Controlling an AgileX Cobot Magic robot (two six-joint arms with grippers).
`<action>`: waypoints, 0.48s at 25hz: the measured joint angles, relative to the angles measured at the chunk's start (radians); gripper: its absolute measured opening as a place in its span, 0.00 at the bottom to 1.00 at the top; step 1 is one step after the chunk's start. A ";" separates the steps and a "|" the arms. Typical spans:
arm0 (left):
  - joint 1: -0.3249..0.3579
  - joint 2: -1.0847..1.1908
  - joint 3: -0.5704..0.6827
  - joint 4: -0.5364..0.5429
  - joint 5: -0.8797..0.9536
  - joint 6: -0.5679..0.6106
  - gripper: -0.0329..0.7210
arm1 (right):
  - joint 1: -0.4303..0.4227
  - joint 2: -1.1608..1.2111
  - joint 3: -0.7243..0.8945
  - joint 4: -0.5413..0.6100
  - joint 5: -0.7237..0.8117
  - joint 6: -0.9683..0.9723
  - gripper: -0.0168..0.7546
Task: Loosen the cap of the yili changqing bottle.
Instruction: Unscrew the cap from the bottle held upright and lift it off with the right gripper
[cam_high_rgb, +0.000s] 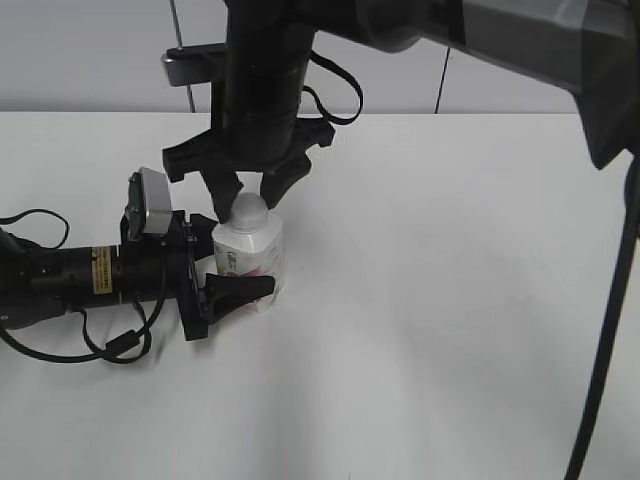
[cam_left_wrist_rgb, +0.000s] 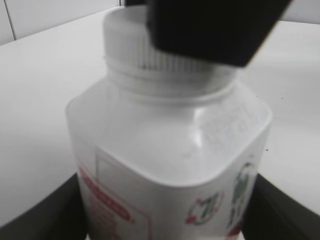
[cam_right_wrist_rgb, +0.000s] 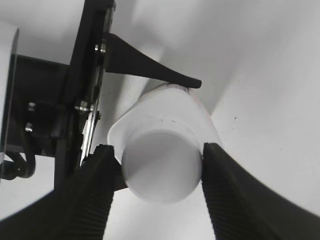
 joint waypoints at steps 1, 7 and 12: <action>0.000 0.000 0.000 0.000 0.000 0.000 0.71 | 0.000 0.003 0.000 -0.001 0.000 0.000 0.58; 0.000 0.000 0.000 0.000 0.000 0.000 0.71 | 0.000 0.012 0.000 -0.003 0.001 0.000 0.56; 0.000 0.000 0.000 0.000 0.000 0.000 0.71 | 0.000 0.012 0.000 -0.004 0.001 -0.007 0.54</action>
